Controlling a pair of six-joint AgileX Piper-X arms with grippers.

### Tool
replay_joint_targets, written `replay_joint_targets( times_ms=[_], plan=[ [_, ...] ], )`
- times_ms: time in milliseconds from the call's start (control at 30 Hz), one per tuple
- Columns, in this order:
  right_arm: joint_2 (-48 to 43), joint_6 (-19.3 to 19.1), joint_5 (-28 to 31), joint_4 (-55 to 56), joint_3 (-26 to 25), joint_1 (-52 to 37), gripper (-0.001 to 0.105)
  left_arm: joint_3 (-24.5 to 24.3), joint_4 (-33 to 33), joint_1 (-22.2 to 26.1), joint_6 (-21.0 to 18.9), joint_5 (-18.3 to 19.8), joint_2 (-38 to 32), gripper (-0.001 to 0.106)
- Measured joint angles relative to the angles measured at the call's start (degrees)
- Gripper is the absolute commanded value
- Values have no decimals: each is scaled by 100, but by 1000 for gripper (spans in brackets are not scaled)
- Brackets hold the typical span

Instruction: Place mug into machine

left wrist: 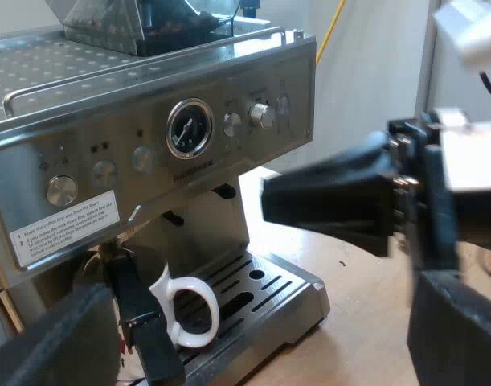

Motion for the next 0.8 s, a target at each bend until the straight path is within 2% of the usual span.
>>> replay_joint_targets(
  times_ms=[267, 500, 800],
  plan=[
    [637, -7, 0, -41, -635, -352, 0, 0, 0, 0, 0, 0, 0, 79],
    [998, -7, 0, -41, -903, -365, 0, 0, 0, 0, 0, 0, 0, 79],
    [1437, -7, 392, -116, -1182, -365, 0, 0, 0, 0, 0, 0, 0, 79]
  ],
)
